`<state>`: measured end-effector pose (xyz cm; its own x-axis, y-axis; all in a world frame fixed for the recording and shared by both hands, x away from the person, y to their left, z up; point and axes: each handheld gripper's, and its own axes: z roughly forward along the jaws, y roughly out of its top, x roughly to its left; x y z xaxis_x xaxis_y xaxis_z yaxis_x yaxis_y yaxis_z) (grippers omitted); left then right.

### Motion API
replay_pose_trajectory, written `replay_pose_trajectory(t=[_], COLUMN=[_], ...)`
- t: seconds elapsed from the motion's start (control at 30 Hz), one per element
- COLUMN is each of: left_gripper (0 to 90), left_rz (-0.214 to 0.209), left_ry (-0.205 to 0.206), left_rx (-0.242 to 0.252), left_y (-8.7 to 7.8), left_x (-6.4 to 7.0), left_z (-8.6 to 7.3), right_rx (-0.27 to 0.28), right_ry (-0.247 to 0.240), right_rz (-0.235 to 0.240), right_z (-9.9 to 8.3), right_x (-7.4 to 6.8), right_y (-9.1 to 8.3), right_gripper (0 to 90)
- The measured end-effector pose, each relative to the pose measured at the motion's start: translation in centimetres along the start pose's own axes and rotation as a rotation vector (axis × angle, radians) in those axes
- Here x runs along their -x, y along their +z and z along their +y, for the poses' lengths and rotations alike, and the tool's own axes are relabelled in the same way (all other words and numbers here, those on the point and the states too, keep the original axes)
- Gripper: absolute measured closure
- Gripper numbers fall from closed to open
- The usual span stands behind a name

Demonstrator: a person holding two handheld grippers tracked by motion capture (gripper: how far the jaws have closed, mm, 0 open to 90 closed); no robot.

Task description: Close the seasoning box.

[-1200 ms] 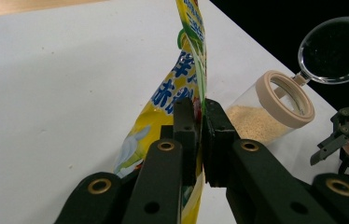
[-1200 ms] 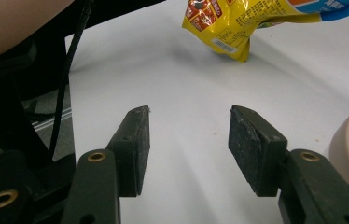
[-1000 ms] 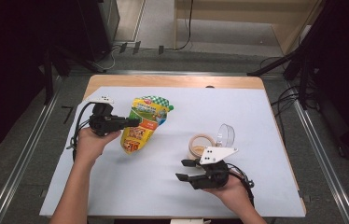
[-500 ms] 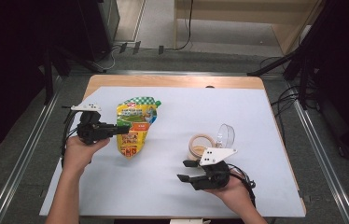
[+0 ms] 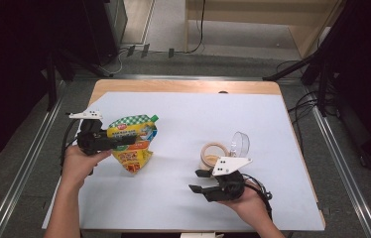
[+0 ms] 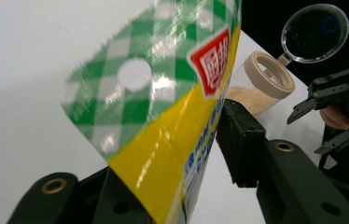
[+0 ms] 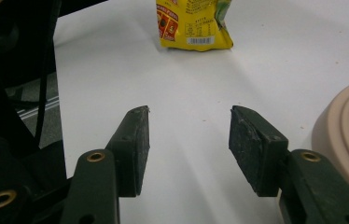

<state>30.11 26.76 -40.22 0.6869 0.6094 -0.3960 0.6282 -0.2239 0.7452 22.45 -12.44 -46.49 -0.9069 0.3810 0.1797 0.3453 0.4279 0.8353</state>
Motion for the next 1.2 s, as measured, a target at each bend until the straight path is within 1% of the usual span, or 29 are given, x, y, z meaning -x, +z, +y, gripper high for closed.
replay_pose_trajectory(t=[0.1, 0.23, 0.3, 0.37, 0.43, 0.53, 0.63, 0.73, 0.87, 0.93, 1.0, 1.07, 1.1, 1.2], left_gripper=[61.2, 56.5, 53.1, 50.8, 49.0, 47.3, 46.3, 45.5, 44.8, 44.3, 43.9, 43.6, 43.3, 41.5], left_rz=[0.014, 0.051, 0.049, 0.046, 0.076, 0.082, 0.089, 0.099, 0.111, 0.118, 0.115, 0.127, 0.127, 0.125], left_ry=[0.0, -0.01, -0.019, -0.018, -0.001, -0.005, -0.008, -0.013, -0.035, -0.033, -0.033, -0.028, -0.031, -0.037], left_rx=[-0.004, -0.021, -0.015, -0.006, 0.006, 0.02, 0.02, 0.025, 0.031, 0.029, 0.023, 0.018, 0.015, 0.018], left_y=[-0.3, -0.7, -1.0, -1.3, -1.9, -2.6, -3.1, -3.5, -4.1, -4.5, -4.7, -4.9, -5.0, -5.4], left_x=[0.3, 0.8, 0.9, 1.0, 1.3, 1.4, 1.4, 1.2, 0.8, 0.6, 0.3, 0.0, -0.1, -0.5], left_z=[0.3, 0.8, 1.0, 1.1, 1.4, 1.5, 1.5, 1.4, 1.2, 1.0, 0.8, 0.5, 0.4, 0.1], right_rx=[-0.001, 0.0, 0.001, 0.004, 0.006, 0.011, 0.013, 0.013, 0.013, 0.013, 0.015, 0.014, 0.016, 0.018], right_ry=[0.003, 0.007, 0.016, 0.018, 0.025, 0.027, 0.035, 0.034, 0.04, 0.044, 0.048, 0.044, 0.041, 0.052], right_rz=[-0.005, -0.014, -0.016, -0.021, -0.024, -0.031, -0.037, -0.043, -0.053, -0.056, -0.063, -0.071, -0.073, -0.085], right_z=[0.0, 0.0, 0.0, 0.0, 0.1, 0.1, 0.1, 0.0, -0.1, -0.3, -0.4, -0.5, -0.6, -1.0], right_x=[0.1, 0.2, 0.3, 0.3, 0.5, 0.6, 0.6, 0.7, 0.8, 0.9, 1.0, 1.0, 1.0, 1.1], right_y=[-0.1, -0.3, -0.5, -0.6, -1.0, -1.4, -1.9, -2.3, -3.0, -3.3, -3.6, -3.9, -4.2, -4.9], right_gripper=[49.4, 49.6, 49.7, 49.7, 49.7, 49.7, 49.7, 49.7, 49.8, 50.0, 50.0, 50.0, 50.2, 50.5])
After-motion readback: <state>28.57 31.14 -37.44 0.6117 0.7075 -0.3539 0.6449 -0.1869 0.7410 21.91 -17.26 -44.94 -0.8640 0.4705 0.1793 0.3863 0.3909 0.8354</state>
